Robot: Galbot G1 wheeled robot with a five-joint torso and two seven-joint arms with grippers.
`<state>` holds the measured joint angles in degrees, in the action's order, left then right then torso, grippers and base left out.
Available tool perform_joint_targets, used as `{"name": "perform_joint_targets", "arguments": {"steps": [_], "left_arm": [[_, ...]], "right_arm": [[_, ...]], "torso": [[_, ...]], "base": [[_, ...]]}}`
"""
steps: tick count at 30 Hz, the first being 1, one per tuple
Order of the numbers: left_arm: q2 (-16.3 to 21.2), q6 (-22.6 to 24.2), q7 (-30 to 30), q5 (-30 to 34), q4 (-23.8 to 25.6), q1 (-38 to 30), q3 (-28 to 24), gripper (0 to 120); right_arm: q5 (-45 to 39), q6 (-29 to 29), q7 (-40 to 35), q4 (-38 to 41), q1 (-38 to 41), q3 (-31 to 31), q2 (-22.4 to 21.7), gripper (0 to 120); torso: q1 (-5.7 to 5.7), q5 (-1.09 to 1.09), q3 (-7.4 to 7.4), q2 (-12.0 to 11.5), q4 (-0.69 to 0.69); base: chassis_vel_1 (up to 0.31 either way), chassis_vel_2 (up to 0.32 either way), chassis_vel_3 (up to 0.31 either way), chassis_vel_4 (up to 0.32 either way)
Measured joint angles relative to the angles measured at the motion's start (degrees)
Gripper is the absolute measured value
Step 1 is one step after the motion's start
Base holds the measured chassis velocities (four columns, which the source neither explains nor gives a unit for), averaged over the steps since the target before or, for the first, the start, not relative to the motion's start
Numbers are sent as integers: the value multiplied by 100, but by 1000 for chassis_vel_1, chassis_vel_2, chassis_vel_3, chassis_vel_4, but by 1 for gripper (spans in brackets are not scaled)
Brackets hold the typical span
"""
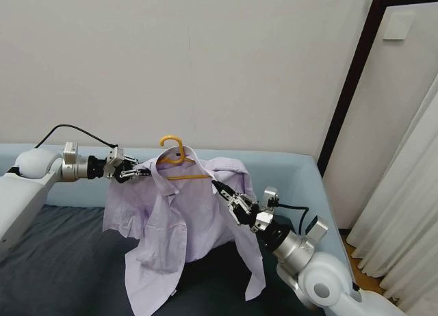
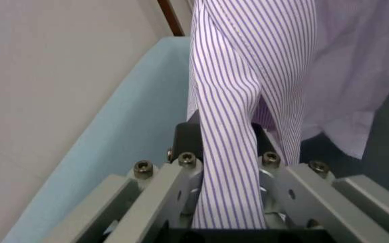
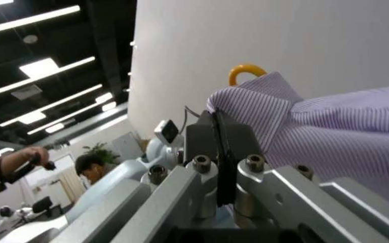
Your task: Pick up the clothes from the sofa and hang them on the clothes hanger.
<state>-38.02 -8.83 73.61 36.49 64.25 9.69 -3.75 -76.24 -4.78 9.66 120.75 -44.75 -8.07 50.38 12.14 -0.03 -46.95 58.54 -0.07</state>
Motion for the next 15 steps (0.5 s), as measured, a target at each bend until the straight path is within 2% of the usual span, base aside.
{"name": "perform_joint_targets", "arguments": {"steps": [8,15], "left_arm": [[-153,-4,-52,-18,185,277,65,7],[-359,15,-148,45,431,473,43,7]], "right_arm": [[102,-98,378,-231,145,-192,200,0],[1622,-191,571,-841,50,-340,307,0]], "torso": [[0,-1,0,0,0],[0,0,-1,0,0]], "base": [[0,0,0,0],[0,0,0,0]]}}
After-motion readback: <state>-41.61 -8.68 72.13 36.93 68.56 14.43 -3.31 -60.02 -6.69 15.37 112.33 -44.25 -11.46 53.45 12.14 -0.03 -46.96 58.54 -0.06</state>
